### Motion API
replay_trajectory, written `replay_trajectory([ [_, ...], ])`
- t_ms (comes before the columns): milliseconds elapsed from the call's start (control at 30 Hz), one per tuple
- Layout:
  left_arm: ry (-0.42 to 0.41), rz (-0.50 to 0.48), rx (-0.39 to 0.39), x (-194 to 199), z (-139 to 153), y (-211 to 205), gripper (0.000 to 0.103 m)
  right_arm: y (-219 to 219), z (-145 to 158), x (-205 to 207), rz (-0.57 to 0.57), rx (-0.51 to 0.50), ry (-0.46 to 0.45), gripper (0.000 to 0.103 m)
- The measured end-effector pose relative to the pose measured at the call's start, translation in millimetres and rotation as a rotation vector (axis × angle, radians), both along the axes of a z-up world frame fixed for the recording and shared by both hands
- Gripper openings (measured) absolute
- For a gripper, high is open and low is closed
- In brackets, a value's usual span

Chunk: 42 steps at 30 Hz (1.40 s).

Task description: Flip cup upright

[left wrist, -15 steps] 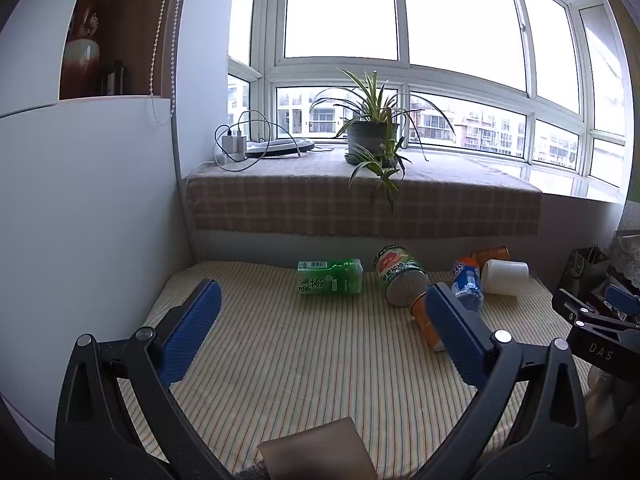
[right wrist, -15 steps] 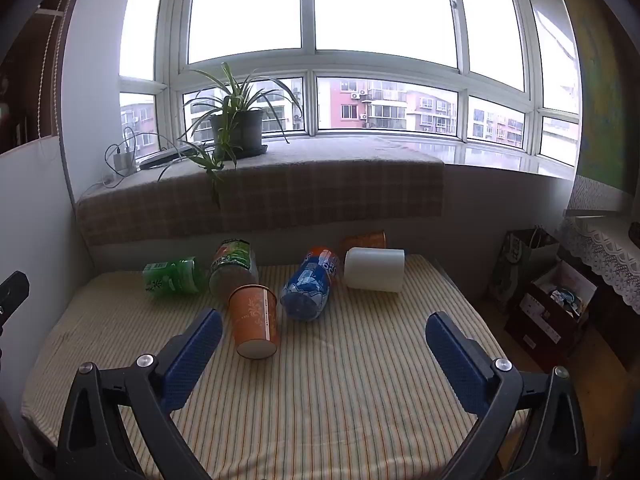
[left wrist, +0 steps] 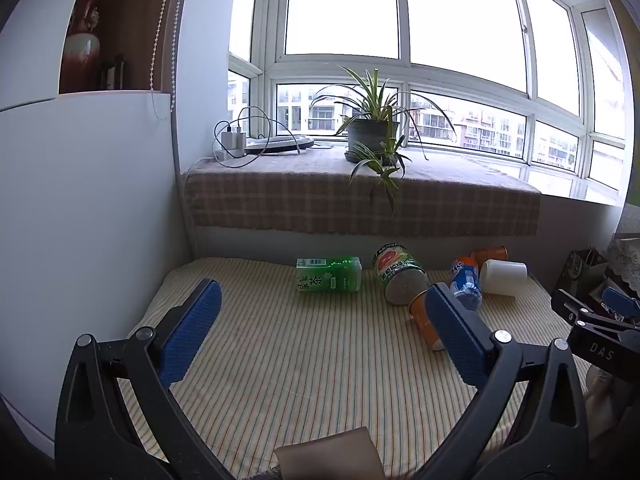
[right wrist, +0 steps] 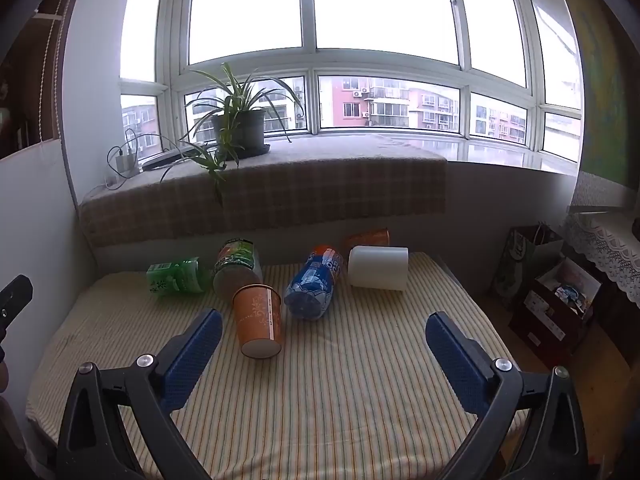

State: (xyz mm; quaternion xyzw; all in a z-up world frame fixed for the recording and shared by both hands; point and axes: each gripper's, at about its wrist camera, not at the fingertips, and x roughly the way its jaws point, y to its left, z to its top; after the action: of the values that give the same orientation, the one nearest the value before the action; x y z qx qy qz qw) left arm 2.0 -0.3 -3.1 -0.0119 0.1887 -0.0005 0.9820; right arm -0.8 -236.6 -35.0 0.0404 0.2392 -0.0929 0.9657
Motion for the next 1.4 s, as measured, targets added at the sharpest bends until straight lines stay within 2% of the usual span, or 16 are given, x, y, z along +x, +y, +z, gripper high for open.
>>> replay_trajectory([
  [1400, 0.002, -0.004, -0.009, -1.7, 4.3, 2.1, 0.103, 1.6, -4.4, 1.4, 0.006, 0.014, 0.012, 0.103],
])
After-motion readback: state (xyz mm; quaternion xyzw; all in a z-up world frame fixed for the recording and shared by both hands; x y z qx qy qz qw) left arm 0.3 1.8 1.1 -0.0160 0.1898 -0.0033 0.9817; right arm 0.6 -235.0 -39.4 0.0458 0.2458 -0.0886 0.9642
